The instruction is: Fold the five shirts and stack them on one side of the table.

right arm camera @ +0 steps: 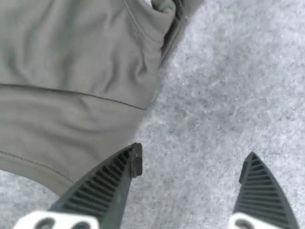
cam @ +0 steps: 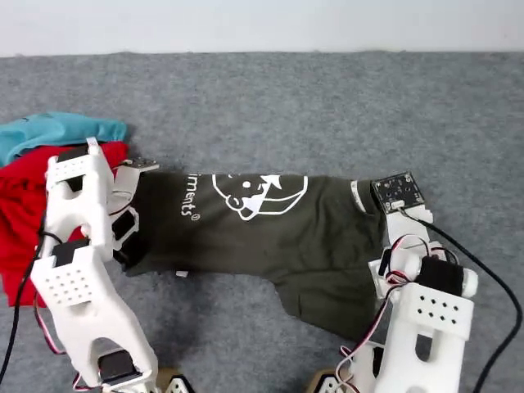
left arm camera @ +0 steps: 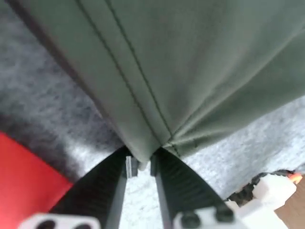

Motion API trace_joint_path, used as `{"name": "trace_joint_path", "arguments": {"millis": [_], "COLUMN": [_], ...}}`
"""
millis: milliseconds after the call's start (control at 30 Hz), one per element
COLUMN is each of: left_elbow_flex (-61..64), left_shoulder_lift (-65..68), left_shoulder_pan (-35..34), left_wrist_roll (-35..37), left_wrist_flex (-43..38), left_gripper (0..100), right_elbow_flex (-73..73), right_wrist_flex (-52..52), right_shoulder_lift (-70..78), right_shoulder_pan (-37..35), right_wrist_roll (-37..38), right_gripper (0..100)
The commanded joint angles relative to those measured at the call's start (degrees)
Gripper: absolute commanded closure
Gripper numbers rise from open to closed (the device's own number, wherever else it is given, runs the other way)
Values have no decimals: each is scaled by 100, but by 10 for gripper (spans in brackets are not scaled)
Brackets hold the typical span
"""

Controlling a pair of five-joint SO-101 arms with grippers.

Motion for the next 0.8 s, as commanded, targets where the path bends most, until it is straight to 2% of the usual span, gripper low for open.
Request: {"name": "trace_joint_path", "arguments": {"millis": [0,100,300,567,700,767], "left_elbow_flex": [-154,-400,-778,-330,-295,-277], "left_shoulder_lift": [-281,-281,-888,-2347,-3578,-4325], "left_shoulder_pan": [-141,-167,-246,-220,-185,-158], "left_wrist_roll": [158,519,791,879,1908,2426], "left_wrist_flex": [62,70,70,70,62,62], "left_gripper": [985,968,829,825,826,826], "right_elbow_flex": [-35,-35,-26,44,44,-62], "right_wrist_flex": [-110,-110,-154,-145,57,479], "right_shoulder_lift": [-13,-13,-4,-4,-4,-13], "right_shoulder_pan": [48,48,48,13,13,-13], "right_wrist_roll": [-35,-26,211,387,932,1486], "right_gripper": [670,670,670,670,671,671]}}
